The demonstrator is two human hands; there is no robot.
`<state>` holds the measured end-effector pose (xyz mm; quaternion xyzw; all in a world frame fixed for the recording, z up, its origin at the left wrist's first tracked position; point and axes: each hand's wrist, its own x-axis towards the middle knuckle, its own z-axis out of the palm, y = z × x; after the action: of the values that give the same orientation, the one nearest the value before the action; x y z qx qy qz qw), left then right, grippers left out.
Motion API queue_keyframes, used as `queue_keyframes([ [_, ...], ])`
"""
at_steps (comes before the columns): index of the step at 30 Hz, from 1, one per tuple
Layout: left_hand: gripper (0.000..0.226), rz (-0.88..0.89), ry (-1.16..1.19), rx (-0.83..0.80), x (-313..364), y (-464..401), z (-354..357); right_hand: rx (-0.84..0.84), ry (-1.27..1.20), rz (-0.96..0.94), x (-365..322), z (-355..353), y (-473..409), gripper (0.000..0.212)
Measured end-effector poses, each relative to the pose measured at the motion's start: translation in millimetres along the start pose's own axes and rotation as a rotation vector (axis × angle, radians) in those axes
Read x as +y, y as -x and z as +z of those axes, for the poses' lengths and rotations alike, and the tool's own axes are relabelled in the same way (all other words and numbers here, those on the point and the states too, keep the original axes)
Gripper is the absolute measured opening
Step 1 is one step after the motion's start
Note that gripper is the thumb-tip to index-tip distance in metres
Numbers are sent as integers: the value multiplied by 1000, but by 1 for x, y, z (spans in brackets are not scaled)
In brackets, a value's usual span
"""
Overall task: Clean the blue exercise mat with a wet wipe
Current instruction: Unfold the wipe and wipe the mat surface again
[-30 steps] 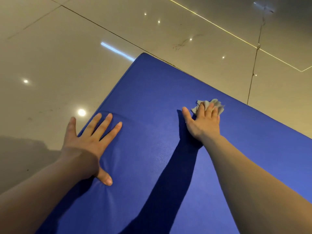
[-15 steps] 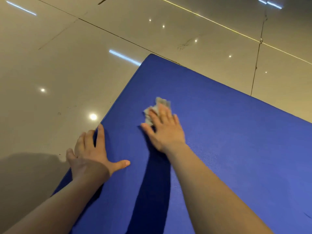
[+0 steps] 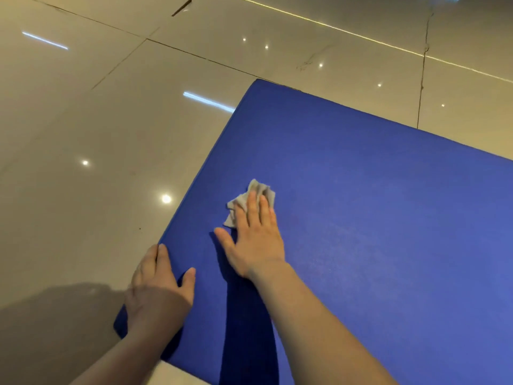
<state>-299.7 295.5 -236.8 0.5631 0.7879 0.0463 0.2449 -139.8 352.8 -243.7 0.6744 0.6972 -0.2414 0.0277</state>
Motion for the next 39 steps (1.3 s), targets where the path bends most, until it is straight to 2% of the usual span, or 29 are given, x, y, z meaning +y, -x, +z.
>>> queue_keyframes([
  [4, 67, 27, -16, 19, -28, 11, -1, -90, 76, -292, -34, 26, 30, 65],
  [6, 65, 24, -20, -2, -41, 16, -6, -111, 137, -415, -21, 26, 35, 65],
  [7, 67, 39, -41, -43, -45, 19, -10, -117, 181, -449, -11, 21, 34, 72],
  [9, 70, 93, -56, -108, -51, 21, -15, -102, 254, -403, 10, 7, 22, 82],
  [12, 73, 113, -39, -121, -51, 21, -22, -83, 247, -114, 31, -20, -15, 69],
  [15, 72, 121, -60, -152, -52, 22, -27, -89, 239, 41, 17, -28, -38, 78],
  [17, 69, 125, -67, -159, -59, 23, -31, -80, 260, -54, -14, -17, -36, 83],
  [20, 60, 73, -40, -145, -72, 22, -35, -99, 227, -281, -59, 13, -6, 79],
  [22, 53, 37, -9, -144, -81, 21, -37, -105, 245, -344, -77, 34, 20, 78],
  [27, 42, 4, 56, -120, -102, 28, -39, -188, 351, -537, -75, 48, 53, 75],
  [29, 42, -9, 122, -102, -105, 35, -41, -139, 333, -477, -55, 36, 45, 87],
  [31, 44, 8, 190, -113, -106, 42, -38, -53, 257, -218, -29, 22, 36, 98],
  [33, 53, -18, 258, -157, -108, 49, -38, -54, 240, -21, -17, 16, 35, 89],
  [34, 59, -48, 282, -190, -111, 50, -38, -75, 231, 9, -21, 17, 37, 85],
  [36, 63, -91, 296, -228, -117, 53, -39, -99, 218, -48, -47, 28, 48, 83],
  [39, 54, -89, 339, -188, -118, 50, -42, -140, 227, -303, -95, 53, 75, 65],
])
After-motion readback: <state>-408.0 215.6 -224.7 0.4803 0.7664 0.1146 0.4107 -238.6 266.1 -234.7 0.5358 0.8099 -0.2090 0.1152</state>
